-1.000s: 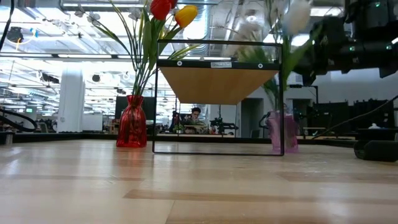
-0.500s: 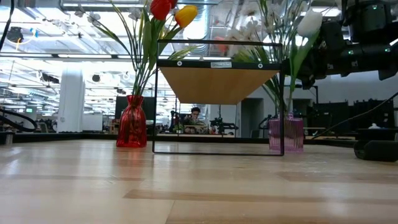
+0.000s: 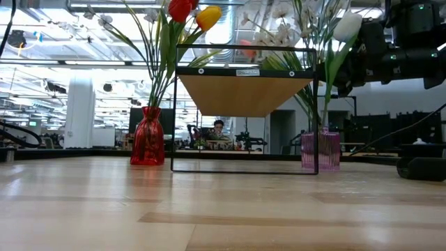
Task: Pick and place flowers into a vace then onto a shelf
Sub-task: Put the white flowers into the purple flower vase
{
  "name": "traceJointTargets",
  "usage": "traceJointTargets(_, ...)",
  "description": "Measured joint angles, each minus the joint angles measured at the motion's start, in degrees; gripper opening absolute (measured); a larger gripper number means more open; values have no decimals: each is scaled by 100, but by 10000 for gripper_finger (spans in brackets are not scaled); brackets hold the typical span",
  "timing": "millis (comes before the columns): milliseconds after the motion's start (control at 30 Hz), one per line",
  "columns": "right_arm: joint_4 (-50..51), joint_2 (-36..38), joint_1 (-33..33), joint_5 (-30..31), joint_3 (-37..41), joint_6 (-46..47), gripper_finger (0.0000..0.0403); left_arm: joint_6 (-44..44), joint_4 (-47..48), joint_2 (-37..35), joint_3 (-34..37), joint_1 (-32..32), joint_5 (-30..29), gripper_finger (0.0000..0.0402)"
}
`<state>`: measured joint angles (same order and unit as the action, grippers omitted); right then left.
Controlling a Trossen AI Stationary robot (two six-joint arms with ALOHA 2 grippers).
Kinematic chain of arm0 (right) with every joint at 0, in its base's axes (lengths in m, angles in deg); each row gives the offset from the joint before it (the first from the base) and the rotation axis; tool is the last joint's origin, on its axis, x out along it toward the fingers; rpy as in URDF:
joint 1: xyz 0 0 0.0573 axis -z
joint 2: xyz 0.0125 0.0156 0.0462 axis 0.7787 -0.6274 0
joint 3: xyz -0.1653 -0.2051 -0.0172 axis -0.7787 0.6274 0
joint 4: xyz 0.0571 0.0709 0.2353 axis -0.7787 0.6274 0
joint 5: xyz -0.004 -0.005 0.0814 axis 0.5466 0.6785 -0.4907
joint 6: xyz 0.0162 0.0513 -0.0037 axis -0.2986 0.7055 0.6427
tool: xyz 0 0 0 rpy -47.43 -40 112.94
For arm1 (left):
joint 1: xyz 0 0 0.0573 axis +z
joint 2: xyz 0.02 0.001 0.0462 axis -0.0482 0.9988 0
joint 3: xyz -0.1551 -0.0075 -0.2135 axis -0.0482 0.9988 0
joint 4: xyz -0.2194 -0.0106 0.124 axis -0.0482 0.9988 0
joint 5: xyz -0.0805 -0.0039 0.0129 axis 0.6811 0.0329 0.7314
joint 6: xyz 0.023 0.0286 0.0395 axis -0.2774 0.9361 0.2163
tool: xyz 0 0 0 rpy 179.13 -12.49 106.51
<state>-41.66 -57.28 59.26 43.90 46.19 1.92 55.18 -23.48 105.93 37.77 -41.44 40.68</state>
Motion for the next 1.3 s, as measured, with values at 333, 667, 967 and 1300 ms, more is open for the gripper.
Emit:
traceJointTargets(333, 880, 540, -2, 13, -173, -112, 0, -46, 25, 0, 0, 1, -2, 217)
traceJointTargets(667, 2235, 1600, -161, 478, -450, -467, 0, -42, 27, 0, 0, 2, -2, 217)
traceJointTargets(967, 2533, 1692, -260, 899, -450, -530, 0, -38, 27, 0, 0, 2, -2, 217)
traceJointTargets(1300, 2547, 1394, -258, 916, -433, -534, 0, -29, 25, 0, 0, 2, -2, 217)
